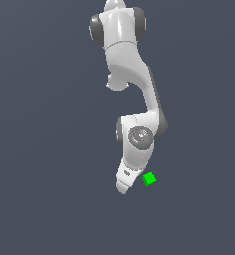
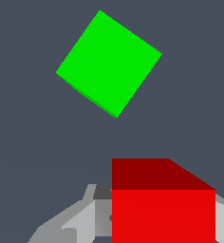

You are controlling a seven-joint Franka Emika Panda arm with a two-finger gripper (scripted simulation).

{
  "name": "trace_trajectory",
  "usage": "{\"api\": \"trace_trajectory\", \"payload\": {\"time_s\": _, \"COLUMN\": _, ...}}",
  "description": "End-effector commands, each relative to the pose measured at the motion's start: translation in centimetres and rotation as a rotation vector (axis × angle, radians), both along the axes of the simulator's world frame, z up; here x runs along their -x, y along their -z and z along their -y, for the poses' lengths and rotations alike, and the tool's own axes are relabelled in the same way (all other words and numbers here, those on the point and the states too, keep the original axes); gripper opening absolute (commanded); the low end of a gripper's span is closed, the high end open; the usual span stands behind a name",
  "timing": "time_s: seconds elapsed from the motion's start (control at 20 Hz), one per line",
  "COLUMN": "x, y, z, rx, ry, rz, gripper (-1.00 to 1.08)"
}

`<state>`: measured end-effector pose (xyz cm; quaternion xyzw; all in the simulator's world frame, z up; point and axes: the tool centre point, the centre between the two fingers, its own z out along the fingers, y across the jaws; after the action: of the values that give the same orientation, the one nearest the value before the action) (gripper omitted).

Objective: Stack the red cube on top of the green cube.

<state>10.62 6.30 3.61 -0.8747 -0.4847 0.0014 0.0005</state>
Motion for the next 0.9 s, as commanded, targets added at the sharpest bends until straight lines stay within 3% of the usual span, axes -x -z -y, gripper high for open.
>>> {"api": "trace_trajectory", "payload": {"time_s": 0.0, "x": 0.0, "y": -1.5, "z": 0.0, "rx": 0.0, "ry": 0.0, "rz": 0.002, "gripper": -1.0}}
{"api": "trace_trajectory", "payload": {"time_s": 0.45, "x": 0.0, "y": -7.3, "z": 0.0, "rx": 0.0, "ry": 0.0, "rz": 0.003, "gripper": -1.0}}
{"api": "trace_trajectory", "payload": {"time_s": 0.85, "x": -0.1, "y": -8.3, "z": 0.0, "rx": 0.0, "ry": 0.0, "rz": 0.004, "gripper": -1.0}}
